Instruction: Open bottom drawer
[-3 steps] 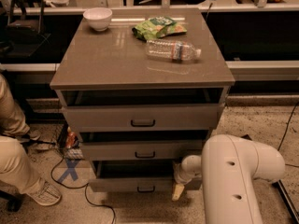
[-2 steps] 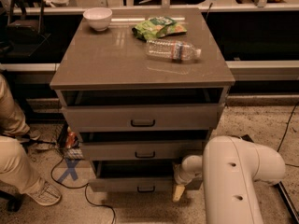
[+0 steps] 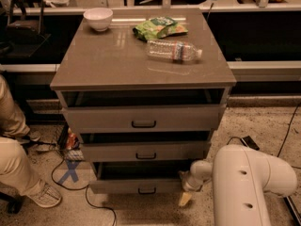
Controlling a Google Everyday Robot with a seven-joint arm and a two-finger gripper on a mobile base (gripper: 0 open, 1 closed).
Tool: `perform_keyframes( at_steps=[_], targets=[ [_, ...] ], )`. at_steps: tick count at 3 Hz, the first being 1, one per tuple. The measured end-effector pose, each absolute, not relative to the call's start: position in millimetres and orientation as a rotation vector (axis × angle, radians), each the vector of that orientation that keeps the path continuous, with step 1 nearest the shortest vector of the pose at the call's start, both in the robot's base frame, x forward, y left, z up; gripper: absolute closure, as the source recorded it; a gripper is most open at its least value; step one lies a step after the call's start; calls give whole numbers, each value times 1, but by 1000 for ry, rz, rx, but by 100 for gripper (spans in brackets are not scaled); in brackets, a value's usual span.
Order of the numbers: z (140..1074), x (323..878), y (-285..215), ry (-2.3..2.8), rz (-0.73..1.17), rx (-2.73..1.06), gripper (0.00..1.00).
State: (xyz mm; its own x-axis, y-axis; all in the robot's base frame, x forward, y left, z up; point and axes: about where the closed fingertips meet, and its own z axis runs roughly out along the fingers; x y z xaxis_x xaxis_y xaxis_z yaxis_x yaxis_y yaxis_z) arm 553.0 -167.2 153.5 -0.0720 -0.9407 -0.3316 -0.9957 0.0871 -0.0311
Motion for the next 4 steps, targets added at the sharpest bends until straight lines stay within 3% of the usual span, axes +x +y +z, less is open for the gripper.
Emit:
perform_keyframes(
  at_steps=[3,4],
  targets=[
    [155,516,-196,2159,287,-1865,93],
    [155,514,-194,2159,287,-1865,100]
  ],
)
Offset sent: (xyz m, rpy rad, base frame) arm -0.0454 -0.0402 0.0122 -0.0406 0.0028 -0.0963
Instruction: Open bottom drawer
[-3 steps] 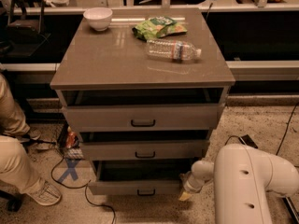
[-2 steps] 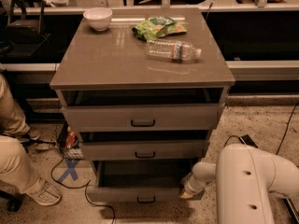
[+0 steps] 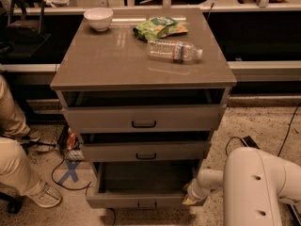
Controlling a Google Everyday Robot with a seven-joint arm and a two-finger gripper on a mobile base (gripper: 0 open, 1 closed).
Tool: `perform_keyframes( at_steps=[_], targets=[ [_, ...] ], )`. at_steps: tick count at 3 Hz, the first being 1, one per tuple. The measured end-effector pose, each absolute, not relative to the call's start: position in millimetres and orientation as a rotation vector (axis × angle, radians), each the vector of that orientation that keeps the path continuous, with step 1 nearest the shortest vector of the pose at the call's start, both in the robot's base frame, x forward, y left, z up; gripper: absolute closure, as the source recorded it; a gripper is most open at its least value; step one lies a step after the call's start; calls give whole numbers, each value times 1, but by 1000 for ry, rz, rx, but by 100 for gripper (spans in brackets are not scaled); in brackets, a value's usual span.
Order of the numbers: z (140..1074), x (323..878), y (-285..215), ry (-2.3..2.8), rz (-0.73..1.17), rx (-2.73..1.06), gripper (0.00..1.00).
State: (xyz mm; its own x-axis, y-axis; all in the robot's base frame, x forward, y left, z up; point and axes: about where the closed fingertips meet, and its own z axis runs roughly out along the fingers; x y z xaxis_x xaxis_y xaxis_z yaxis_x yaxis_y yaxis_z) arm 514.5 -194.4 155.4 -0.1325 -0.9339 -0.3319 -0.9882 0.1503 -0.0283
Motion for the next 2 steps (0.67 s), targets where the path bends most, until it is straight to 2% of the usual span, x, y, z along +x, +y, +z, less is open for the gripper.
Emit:
perform_keyframes(
  at_steps=[1,2],
  targets=[
    [147,502,-196,2133,307,-1843,100],
    [152,502,-196,2133,307,-1843,82]
  ],
)
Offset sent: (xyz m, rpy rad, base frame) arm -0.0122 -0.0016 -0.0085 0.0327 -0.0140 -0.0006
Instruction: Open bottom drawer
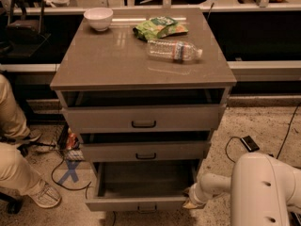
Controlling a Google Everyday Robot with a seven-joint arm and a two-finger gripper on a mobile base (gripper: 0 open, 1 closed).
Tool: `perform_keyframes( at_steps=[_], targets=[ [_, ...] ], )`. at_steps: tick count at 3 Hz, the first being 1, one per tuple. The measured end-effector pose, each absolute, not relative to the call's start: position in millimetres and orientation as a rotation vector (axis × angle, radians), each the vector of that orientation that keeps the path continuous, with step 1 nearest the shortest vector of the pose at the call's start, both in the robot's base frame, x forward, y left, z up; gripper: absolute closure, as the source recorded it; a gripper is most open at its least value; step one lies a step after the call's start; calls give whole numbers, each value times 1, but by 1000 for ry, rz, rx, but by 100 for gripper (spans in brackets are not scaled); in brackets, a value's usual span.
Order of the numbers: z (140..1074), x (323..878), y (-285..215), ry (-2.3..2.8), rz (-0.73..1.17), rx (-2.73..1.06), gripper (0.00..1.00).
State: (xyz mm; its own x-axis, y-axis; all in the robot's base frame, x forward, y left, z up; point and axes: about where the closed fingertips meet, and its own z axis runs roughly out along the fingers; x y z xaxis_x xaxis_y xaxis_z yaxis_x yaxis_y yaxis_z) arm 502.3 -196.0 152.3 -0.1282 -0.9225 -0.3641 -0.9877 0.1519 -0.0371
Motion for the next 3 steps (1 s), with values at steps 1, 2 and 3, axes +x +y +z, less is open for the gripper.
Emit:
perform_keyframes(
  at_steps=[1,2,3],
  targets=[
    [151,501,-195,2133,311,-1844,59],
    [150,499,-194,2133,315,-1845,35],
    [148,489,-193,2120,330,-1872,12]
  ],
)
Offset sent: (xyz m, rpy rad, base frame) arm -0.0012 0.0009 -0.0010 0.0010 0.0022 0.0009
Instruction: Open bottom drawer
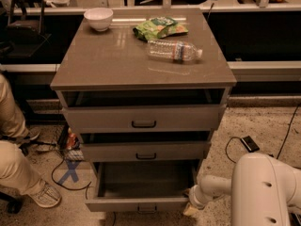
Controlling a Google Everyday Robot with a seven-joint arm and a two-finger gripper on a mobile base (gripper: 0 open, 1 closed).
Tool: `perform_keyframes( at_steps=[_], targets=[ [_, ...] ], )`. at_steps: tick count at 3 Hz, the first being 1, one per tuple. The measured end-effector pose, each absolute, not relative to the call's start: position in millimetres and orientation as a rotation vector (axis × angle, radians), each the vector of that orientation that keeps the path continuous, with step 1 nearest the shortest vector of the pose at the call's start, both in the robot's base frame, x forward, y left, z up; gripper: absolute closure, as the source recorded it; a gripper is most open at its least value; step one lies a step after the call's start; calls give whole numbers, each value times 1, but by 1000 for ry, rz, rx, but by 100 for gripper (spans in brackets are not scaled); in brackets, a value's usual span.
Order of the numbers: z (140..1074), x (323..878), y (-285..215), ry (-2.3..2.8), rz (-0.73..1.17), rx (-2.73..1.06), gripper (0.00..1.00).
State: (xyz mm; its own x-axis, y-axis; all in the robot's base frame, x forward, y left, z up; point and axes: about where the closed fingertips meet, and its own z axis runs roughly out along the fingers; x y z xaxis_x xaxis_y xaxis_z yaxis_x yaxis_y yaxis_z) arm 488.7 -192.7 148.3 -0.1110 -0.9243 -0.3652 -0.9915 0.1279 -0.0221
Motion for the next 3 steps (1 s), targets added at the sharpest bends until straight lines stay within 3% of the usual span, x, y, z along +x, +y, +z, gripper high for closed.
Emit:
perform_keyframes(
  at_steps=[1,3],
  targets=[
    [146,471,-194,2110,345,-1909,0],
    [141,439,-197,2107,363,-1973,0]
  ],
)
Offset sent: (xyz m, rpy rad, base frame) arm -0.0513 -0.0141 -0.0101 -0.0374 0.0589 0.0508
